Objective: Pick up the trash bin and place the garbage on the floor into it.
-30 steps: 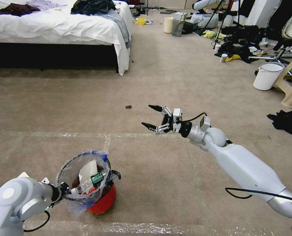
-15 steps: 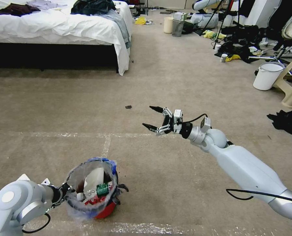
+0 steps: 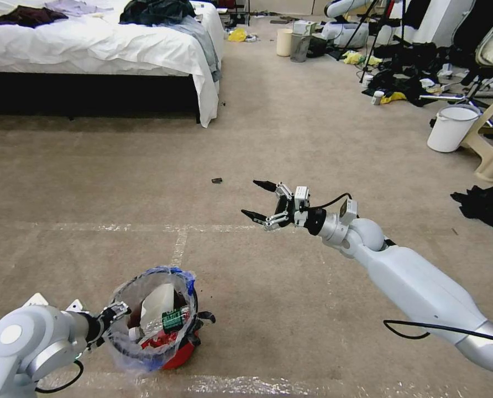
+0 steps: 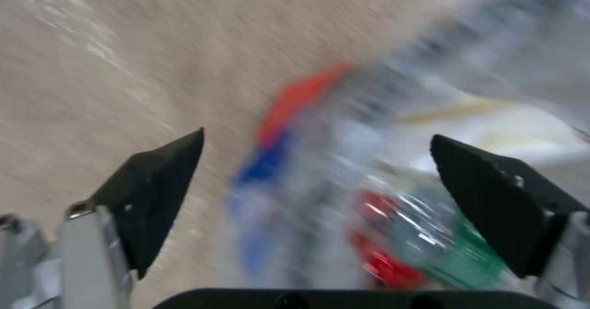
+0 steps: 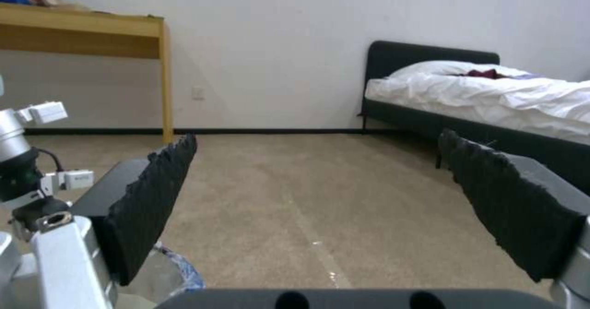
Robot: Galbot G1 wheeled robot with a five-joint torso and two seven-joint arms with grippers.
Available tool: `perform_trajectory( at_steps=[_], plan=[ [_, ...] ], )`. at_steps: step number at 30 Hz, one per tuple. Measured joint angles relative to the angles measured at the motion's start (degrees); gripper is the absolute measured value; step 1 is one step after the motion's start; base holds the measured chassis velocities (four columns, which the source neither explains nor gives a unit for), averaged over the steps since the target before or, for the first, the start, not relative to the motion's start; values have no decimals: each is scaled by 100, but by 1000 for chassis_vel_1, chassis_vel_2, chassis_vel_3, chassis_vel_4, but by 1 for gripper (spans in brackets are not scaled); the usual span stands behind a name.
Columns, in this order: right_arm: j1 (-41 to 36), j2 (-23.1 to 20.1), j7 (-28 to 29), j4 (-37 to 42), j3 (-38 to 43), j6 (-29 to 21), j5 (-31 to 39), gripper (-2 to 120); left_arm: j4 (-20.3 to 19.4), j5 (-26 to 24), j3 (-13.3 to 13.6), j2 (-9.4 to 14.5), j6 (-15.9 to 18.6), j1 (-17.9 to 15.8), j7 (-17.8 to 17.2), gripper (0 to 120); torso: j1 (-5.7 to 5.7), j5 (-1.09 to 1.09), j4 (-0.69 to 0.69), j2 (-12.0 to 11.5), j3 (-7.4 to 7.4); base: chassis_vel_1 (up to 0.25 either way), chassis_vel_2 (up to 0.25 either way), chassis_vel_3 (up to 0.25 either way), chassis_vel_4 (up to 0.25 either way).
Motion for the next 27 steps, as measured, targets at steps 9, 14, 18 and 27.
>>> perform_trajectory(
  at_steps=[9,14,18,27],
  plan=[
    [-68,16,-10,-59,32,0,13,100,-483,928,-243,-13,162,413,475,100,0,0,1,0,0,0,0,0,0],
    [-219,23,61,-195,76,23,92,100,-596,1930,-467,-49,89,615,1233,100,0,0,-1,0,0,0,0,0,0],
    [-321,27,606,-122,247,-45,117,100,-662,3218,-651,-115,-336,782,2429,100,0,1,1,0,0,0,0,0,0],
    [-1156,222,4267,1004,1558,-377,-576,100,-46,6778,-487,-208,-1936,545,4993,100,0,0,-5,0,0,0,0,0,0]
  ],
)
